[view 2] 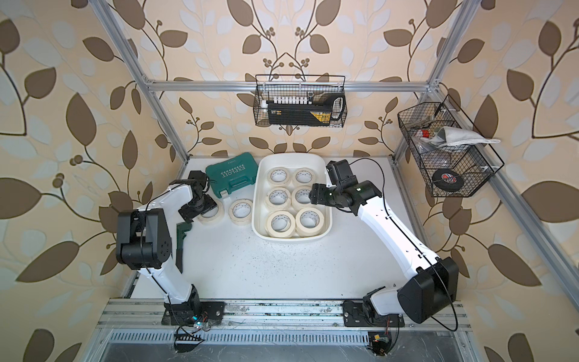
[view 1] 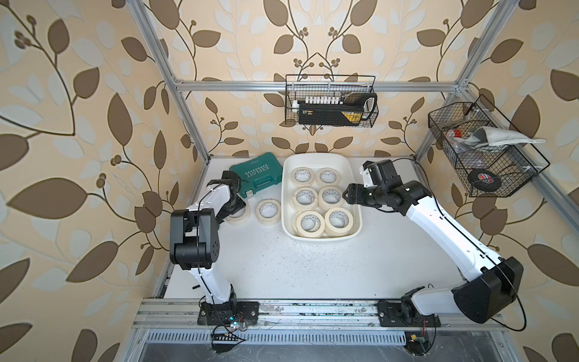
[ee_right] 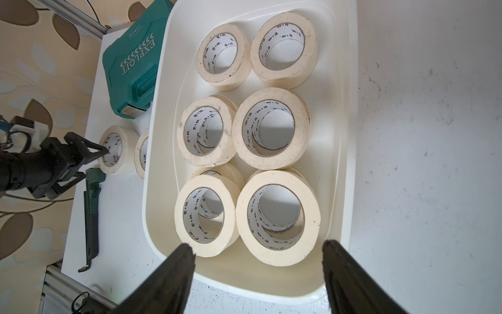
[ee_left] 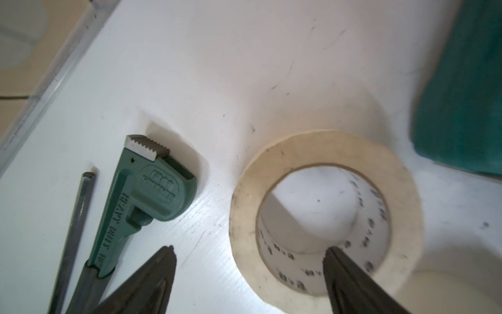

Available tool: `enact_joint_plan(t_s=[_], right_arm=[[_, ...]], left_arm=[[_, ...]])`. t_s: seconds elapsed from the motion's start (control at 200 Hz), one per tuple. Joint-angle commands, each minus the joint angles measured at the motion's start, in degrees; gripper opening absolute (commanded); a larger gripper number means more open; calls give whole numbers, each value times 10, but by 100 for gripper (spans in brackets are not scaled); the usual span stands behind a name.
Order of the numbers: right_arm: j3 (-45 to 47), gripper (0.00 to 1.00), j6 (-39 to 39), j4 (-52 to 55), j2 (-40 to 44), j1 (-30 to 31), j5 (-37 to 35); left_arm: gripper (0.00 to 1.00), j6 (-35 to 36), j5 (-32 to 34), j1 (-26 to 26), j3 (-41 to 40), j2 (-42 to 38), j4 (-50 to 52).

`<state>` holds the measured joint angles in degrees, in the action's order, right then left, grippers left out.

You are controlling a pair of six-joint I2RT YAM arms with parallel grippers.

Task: Take out the art tape in the storage box
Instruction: Place the art tape at the center of the board, then pick up the art tape from the storage box.

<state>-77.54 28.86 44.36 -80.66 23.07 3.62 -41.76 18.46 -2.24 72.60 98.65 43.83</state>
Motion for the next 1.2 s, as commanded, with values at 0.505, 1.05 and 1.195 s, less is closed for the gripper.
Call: enact_joint_plan(t_s=[0.505, 1.05, 1.195], right_arm=[[-76, 76, -30, 0, -161, -14, 22], [-203, 72, -25, 32, -323, -16, -46], [-217, 68, -24, 28, -350, -20, -49]], left_arm=[[99, 45, -128, -145, 16, -224, 34], [99, 71, -226, -145, -1, -299, 6], [99, 71, -228, -145, -5, -298, 5]])
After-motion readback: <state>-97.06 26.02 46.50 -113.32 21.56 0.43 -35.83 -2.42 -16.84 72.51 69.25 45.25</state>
